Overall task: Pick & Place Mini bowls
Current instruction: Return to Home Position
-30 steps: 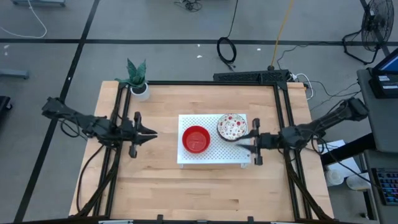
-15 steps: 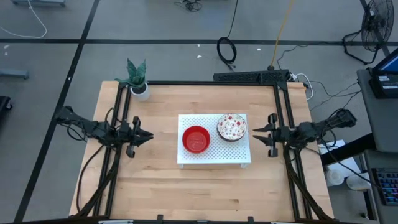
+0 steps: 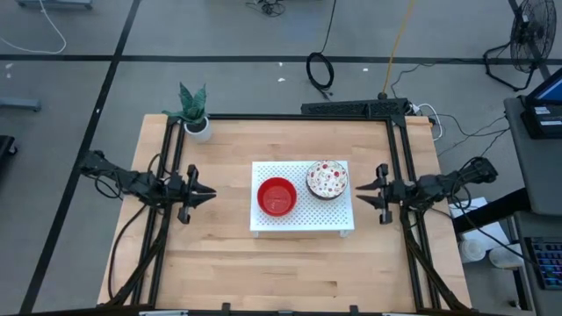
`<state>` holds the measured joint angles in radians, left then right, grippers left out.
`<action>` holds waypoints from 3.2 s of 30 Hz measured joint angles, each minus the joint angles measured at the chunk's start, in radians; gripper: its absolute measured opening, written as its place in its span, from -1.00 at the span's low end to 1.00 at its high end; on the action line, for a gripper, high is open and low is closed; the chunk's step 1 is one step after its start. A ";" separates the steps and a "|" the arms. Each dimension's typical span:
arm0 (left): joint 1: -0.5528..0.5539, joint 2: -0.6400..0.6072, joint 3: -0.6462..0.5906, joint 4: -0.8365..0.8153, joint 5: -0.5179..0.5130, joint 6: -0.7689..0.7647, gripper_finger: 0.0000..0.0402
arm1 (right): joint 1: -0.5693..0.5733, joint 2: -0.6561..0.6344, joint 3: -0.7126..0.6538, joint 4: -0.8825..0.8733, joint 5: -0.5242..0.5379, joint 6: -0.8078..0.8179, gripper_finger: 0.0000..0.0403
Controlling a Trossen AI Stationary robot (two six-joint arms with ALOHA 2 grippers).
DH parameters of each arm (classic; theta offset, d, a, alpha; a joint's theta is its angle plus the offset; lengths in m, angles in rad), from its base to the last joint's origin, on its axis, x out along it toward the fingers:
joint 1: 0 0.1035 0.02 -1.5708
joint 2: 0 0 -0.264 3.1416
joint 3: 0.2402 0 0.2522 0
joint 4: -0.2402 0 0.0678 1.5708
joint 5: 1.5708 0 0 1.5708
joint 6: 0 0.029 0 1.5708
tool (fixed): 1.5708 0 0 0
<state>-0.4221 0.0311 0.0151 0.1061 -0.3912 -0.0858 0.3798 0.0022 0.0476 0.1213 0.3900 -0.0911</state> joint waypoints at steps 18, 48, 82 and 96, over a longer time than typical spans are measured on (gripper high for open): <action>0.000 0.002 0.002 -0.044 -0.002 0.101 -0.69 | 0.000 0.030 -0.030 -0.022 0.000 0.078 -0.53; 0.000 0.002 0.002 -0.048 -0.003 0.107 -0.69 | 0.000 0.030 -0.033 -0.017 0.000 0.076 -0.53; 0.000 0.002 0.002 -0.049 -0.003 0.107 -0.69 | 0.000 0.030 -0.033 -0.017 0.000 0.076 -0.53; 0.000 0.002 0.002 -0.049 -0.003 0.106 -0.69 | 0.000 0.030 -0.033 -0.017 0.000 0.076 -0.52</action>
<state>-0.4221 0.0326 0.0166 0.0574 -0.3943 0.0200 0.3794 0.0326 0.0151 0.1043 0.3904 -0.0149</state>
